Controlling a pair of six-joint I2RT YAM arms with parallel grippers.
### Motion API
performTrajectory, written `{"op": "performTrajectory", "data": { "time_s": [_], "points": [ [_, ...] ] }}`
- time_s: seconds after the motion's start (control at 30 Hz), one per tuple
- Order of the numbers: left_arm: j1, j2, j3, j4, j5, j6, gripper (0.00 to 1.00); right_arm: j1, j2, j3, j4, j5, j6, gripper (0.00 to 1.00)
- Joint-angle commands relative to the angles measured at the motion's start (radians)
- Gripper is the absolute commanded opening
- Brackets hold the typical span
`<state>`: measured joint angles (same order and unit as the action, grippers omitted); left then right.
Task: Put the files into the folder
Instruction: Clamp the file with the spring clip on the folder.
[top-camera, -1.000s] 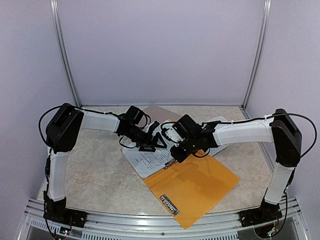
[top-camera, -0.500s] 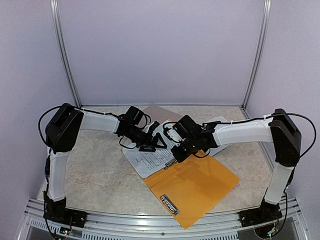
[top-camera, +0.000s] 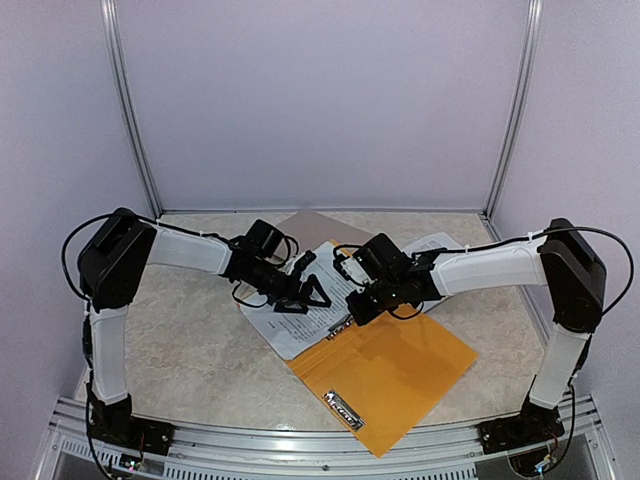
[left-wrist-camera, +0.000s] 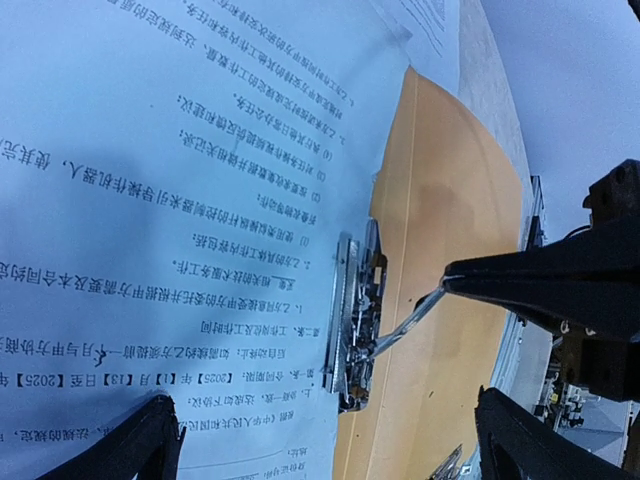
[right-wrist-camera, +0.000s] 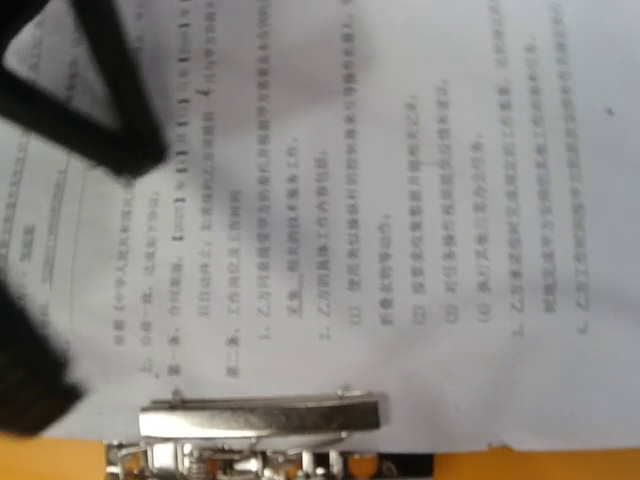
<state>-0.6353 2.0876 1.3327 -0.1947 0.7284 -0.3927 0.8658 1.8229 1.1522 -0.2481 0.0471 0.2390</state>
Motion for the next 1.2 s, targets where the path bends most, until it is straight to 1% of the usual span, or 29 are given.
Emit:
{"op": "performTrajectory", "data": {
  "time_s": [0.0, 0.13, 0.23, 0.3, 0.47, 0.63, 0.67, 0.73, 0.8, 0.83, 0.9, 1.13, 1.17],
  "points": [
    [-0.021, -0.116, -0.118, 0.087, -0.025, -0.009, 0.99, -0.014, -0.004, -0.043, 0.007, -0.045, 0.018, 0.00],
    [-0.061, -0.224, -0.212, 0.146, -0.124, 0.048, 0.99, -0.020, -0.016, -0.061, 0.019, -0.059, 0.026, 0.00],
    [-0.103, -0.262, -0.242, 0.158, -0.206, 0.083, 0.99, -0.022, -0.021, -0.069, 0.029, -0.093, 0.038, 0.00],
    [-0.139, -0.272, -0.248, 0.164, -0.285, 0.110, 0.99, -0.023, -0.025, -0.080, 0.047, -0.107, 0.045, 0.00],
    [-0.242, -0.250, -0.271, 0.241, -0.508, 0.213, 0.97, -0.038, -0.021, -0.077, 0.067, -0.148, 0.044, 0.00],
    [-0.294, -0.183, -0.256, 0.284, -0.643, 0.275, 0.89, -0.057, -0.013, -0.068, 0.084, -0.199, 0.045, 0.00],
    [-0.303, -0.165, -0.248, 0.284, -0.659, 0.289, 0.86, -0.059, -0.009, -0.067, 0.087, -0.208, 0.045, 0.00],
    [-0.323, -0.141, -0.240, 0.295, -0.710, 0.307, 0.82, -0.067, -0.002, -0.066, 0.094, -0.224, 0.047, 0.00],
    [-0.335, -0.115, -0.239, 0.310, -0.754, 0.323, 0.75, -0.069, 0.003, -0.066, 0.097, -0.233, 0.046, 0.00],
    [-0.339, -0.104, -0.239, 0.314, -0.786, 0.327, 0.72, -0.070, 0.007, -0.064, 0.097, -0.237, 0.046, 0.00],
    [-0.345, -0.083, -0.233, 0.318, -0.810, 0.341, 0.65, -0.071, 0.011, -0.058, 0.096, -0.242, 0.045, 0.00],
    [-0.360, -0.057, -0.224, 0.310, -0.806, 0.350, 0.36, -0.072, 0.018, -0.050, 0.089, -0.248, 0.040, 0.00],
    [-0.363, -0.057, -0.223, 0.308, -0.809, 0.350, 0.34, -0.072, 0.019, -0.051, 0.089, -0.249, 0.040, 0.00]
  ]
}}
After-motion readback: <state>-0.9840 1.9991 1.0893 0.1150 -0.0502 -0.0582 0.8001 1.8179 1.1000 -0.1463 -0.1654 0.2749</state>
